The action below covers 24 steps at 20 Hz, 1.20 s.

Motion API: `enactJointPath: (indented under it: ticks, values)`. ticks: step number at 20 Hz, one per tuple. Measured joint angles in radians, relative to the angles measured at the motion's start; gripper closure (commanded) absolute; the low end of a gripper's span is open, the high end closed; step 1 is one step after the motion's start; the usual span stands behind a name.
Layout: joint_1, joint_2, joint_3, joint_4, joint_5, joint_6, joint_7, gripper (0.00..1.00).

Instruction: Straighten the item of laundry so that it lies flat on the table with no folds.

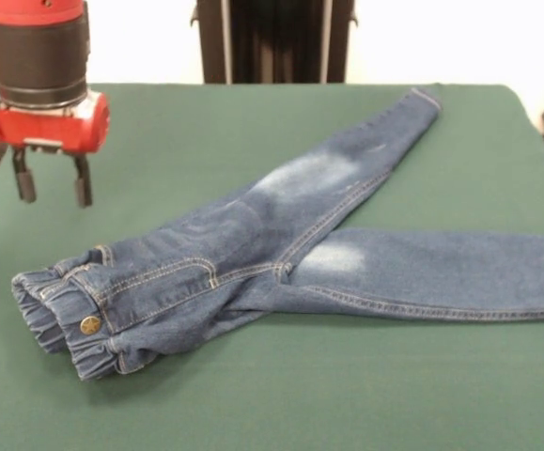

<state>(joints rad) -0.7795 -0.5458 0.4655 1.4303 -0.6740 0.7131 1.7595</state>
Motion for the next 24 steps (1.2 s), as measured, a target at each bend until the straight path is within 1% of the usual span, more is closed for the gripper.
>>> enactJointPath:
  ticks: [4,10,16,24]
  values:
    - [0.016,0.035,0.000,-0.068,-0.036,0.000,0.000,0.00]
    - [0.036,0.064,0.000,-0.123,-0.058,0.000,0.000,0.00]
    - [0.052,0.077,0.000,-0.144,-0.062,-0.007,0.000,0.00]
    - [0.053,0.083,0.002,-0.166,-0.065,-0.016,0.000,0.00]
